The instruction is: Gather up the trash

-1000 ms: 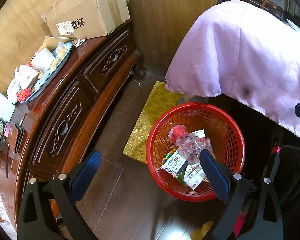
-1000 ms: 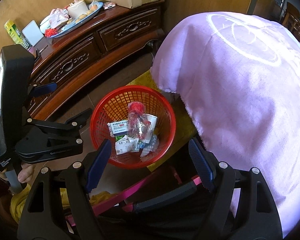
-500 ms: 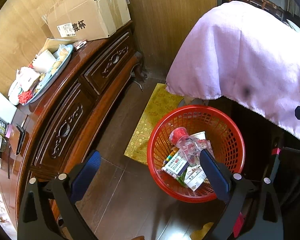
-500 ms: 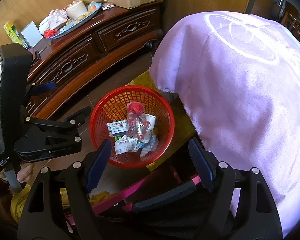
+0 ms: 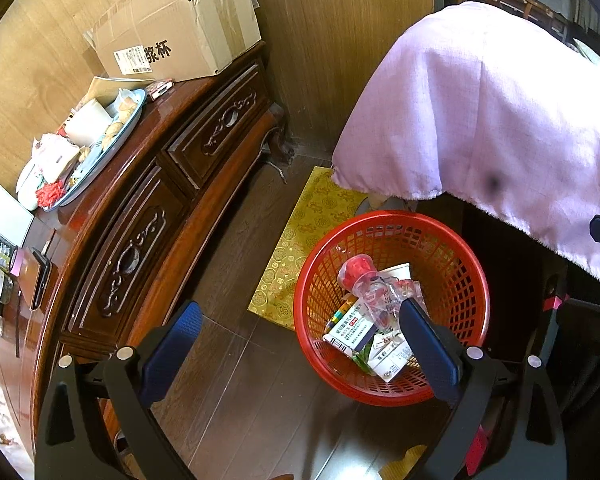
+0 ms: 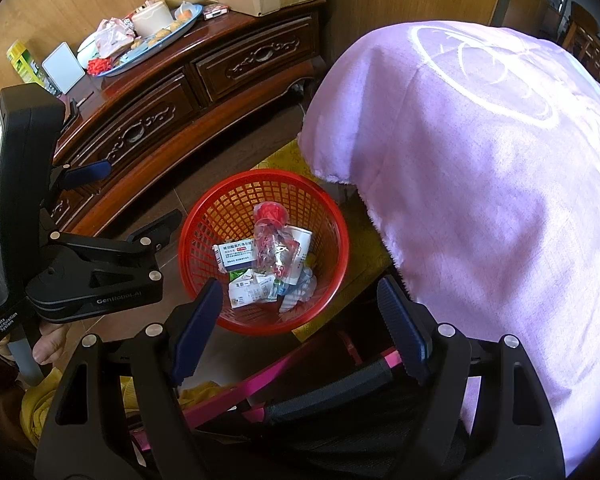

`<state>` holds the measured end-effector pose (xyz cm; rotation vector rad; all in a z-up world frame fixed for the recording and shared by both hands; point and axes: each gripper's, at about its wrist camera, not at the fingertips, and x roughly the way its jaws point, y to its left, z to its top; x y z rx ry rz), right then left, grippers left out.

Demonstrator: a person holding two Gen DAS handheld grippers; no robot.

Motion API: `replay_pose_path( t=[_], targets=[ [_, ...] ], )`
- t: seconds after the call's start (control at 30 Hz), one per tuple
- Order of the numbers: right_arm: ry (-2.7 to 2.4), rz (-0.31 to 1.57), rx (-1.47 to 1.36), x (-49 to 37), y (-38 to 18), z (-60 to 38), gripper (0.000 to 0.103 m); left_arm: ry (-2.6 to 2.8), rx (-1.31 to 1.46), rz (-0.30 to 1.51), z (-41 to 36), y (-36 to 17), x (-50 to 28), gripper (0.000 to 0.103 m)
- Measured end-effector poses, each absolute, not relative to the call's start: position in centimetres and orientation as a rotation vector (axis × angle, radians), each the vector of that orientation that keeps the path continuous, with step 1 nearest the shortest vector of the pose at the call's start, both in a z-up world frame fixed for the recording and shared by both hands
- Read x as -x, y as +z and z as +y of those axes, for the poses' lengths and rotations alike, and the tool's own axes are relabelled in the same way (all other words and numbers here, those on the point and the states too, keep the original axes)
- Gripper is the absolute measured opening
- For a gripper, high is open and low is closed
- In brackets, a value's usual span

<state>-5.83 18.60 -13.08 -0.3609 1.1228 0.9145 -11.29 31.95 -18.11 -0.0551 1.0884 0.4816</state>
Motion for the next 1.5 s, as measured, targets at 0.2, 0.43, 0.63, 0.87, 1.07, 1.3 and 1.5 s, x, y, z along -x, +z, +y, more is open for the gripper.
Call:
replay_pose_path(
  t=[0.2,0.43,0.63,0.87,1.07,1.3,1.5],
  targets=[
    [0.913,1.126,0.361,5.81,-13.18,18.53,0.077,0.482,0.056,1.09,31.94,-18.13,11.23,0.097],
    [0.913,1.127,0.361,5.84,-13.29,18.54,0.077,0.484,0.054,1.09,31.93,-18.15,11.23,0.097],
    [0.912,1.127,0.362,5.85,-13.3,18.51,0.077,0.484,0.054,1.09,31.96,-18.15,11.18,0.097],
    [0.911,1.132,0.36,5.9,-13.48,18.43,0.077,0.483,0.053,1.091,31.95,-18.16,11.19,0.097],
    [0.91,1.133,0.361,5.89,-13.47,18.44,0.077,0.482,0.061,1.094,32.0,-18.26,11.2,0.097],
    [0.91,1.136,0.362,5.92,-13.43,18.51,0.077,0.481,0.073,1.097,32.18,-18.33,11.23,0.097],
    [0.911,1.137,0.362,5.93,-13.49,18.39,0.077,0.476,0.085,1.103,32.22,-18.45,11.22,0.097]
  ],
)
